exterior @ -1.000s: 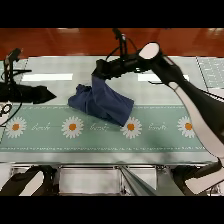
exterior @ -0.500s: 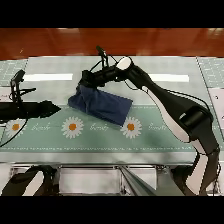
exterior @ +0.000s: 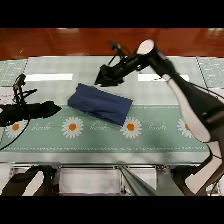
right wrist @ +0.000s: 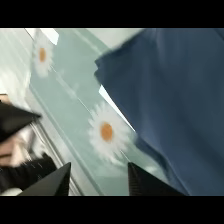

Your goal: Fold the shirts.

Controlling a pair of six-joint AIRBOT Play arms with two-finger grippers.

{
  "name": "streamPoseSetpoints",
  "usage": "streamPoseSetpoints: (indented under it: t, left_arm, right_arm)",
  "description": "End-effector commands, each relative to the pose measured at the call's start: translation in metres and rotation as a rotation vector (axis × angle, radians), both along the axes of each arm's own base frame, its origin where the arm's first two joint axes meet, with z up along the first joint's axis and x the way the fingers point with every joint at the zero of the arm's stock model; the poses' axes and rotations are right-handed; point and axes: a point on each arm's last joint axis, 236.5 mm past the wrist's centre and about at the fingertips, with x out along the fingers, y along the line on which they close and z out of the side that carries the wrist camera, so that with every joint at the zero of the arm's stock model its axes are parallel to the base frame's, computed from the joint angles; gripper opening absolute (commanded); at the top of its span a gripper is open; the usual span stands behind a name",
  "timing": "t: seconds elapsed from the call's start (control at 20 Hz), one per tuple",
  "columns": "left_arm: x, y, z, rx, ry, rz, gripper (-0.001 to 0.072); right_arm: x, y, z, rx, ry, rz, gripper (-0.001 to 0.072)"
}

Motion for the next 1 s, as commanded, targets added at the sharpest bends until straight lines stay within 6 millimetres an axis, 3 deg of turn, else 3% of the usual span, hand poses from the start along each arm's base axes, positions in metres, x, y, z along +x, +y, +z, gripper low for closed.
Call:
streamPoseSetpoints:
  t: [0.0, 0.1, 0.2, 0.25, 0.35, 0.4, 0.5, 0.55, 0.65, 0.75, 0.85, 0.95]
  left_arm:
    - [0.002, 0.002, -0.002, 0.001, 0.0, 0.009, 0.002]
    - [0.002, 0.002, -0.002, 0.0, 0.001, 0.011, 0.002]
    - [0.002, 0.001, -0.002, 0.0, 0.0, 0.011, 0.002]
    - [0.002, 0.001, -0.002, 0.0, 0.001, 0.011, 0.002]
    - [0.002, 0.001, -0.002, 0.0, 0.001, 0.011, 0.002]
    - [0.001, 0.001, -0.002, -0.001, 0.003, 0.01, 0.002]
    - [0.001, 0.001, -0.002, -0.001, 0.003, 0.01, 0.002]
    - [0.001, 0.001, -0.002, -0.001, 0.002, 0.01, 0.002]
    - [0.002, 0.001, -0.002, -0.001, 0.002, 0.011, 0.002]
    - [0.002, 0.001, -0.002, 0.0, 0.001, 0.011, 0.002]
    - [0.002, 0.001, -0.003, -0.001, 0.003, 0.011, 0.002]
    - [0.002, 0.002, -0.003, -0.001, 0.004, 0.012, 0.002]
  right_arm:
    - [-0.008, -0.128, 0.022, -0.419, -0.124, -0.037, 0.0414]
    - [-0.002, -0.203, 0.048, -0.665, -0.255, -0.185, 0.0414]
    - [-0.006, -0.257, 0.06, -0.775, -0.328, -0.376, 0.0414]
    - [-0.01, -0.272, 0.053, -0.768, -0.339, -0.463, 0.0414]
    - [-0.028, -0.293, 0.006, -0.709, -0.292, -0.648, 0.0415]
    - [-0.041, -0.294, -0.027, -0.641, -0.235, -0.739, 0.0416]
    - [-0.063, -0.272, -0.088, -0.439, -0.085, -0.875, 0.0416]
    - [-0.073, -0.258, -0.113, -0.349, -0.006, -0.919, 0.0416]
    - [-0.083, -0.233, -0.143, -0.241, 0.109, -0.929, 0.0415]
    - [-0.082, -0.202, -0.155, -0.131, 0.2, -0.867, 0.0416]
    - [-0.076, -0.17, -0.154, 0.0, 0.277, -0.793, 0.0416]
    - [-0.065, -0.151, -0.151, 0.072, 0.307, -0.723, 0.0415]
